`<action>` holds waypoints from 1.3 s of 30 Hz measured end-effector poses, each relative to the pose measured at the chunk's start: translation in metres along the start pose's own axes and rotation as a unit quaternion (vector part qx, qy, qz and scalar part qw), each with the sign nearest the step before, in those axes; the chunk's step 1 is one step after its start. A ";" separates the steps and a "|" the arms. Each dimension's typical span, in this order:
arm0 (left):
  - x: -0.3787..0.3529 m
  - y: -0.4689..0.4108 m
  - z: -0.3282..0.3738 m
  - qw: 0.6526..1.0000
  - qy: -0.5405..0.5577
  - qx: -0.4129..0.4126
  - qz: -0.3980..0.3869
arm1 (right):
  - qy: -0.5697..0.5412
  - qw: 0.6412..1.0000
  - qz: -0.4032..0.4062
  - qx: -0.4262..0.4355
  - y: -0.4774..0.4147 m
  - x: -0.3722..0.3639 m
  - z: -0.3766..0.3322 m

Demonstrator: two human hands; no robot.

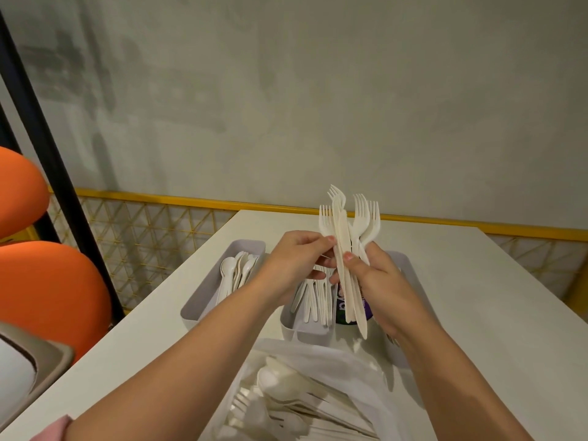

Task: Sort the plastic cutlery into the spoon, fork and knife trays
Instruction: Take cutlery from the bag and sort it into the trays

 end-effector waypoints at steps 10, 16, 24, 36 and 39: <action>0.017 -0.005 0.004 0.989 -0.002 0.010 0.149 | -0.013 0.999 0.024 -0.028 -0.005 0.006 0.013; 0.025 -0.022 -0.016 0.973 0.142 0.089 0.160 | -0.080 0.994 0.026 -0.069 -0.010 0.009 0.028; -0.014 -0.039 -0.023 0.947 0.291 0.134 0.015 | -0.307 0.942 -0.106 -0.091 -0.010 -0.019 0.028; 0.004 -0.052 -0.022 0.916 0.367 0.143 0.076 | -0.334 0.919 -0.139 -0.156 -0.008 -0.025 0.035; 0.027 -0.063 -0.030 0.899 0.387 0.147 0.142 | -0.297 0.930 -0.132 -0.171 -0.008 -0.018 0.036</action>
Point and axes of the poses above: each hand's wrist, its own y-axis away from the middle knuckle, its own x-axis out of the back of the hand, z = x × y, the point moved 9 cm from there along -y, towards the middle knuckle, and after that the axes turned 11 degrees about -y, right-handed, at the moved point
